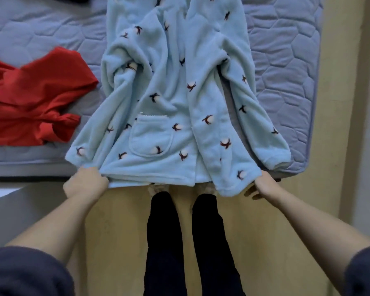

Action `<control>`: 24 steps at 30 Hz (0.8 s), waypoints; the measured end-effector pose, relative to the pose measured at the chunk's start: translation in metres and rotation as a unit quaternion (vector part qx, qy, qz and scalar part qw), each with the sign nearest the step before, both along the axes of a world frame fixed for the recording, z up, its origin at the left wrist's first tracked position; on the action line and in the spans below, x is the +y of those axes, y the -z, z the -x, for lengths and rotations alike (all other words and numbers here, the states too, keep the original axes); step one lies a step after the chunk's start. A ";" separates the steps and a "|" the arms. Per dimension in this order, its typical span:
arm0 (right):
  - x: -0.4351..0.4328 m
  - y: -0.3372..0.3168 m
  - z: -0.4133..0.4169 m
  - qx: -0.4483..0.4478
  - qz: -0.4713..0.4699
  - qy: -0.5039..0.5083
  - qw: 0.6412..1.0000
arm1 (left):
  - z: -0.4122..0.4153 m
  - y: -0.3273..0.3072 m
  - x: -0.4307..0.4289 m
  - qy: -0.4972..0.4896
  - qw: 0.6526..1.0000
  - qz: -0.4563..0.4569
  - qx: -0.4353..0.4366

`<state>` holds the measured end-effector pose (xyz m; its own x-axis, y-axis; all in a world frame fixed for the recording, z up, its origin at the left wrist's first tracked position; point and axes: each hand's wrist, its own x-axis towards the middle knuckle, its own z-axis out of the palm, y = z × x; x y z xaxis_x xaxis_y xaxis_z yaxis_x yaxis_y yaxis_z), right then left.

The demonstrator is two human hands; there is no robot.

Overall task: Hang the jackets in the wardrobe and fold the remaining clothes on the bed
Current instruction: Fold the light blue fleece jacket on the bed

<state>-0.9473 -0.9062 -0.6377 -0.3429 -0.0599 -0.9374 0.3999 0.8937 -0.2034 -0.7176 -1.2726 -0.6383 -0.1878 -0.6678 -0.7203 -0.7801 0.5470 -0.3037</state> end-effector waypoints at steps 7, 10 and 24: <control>-0.007 0.022 -0.019 0.164 -0.031 -0.030 0.985 | -0.010 0.012 0.047 -0.116 0.990 -0.014 0.077; -0.016 0.032 -0.016 0.245 -0.023 -0.233 0.941 | 0.006 0.025 0.051 0.051 0.983 0.007 0.178; -0.010 0.010 -0.007 0.115 -0.060 -0.445 0.886 | -0.026 0.012 -0.017 -0.066 0.982 -0.171 -0.037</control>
<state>-0.9404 -0.9164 -0.6481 -0.3929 -0.3079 -0.8665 -0.5136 0.8551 -0.0710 -0.6917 -1.2893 -0.6499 -0.0535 -0.3997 -0.9151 -0.8338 0.5221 -0.1793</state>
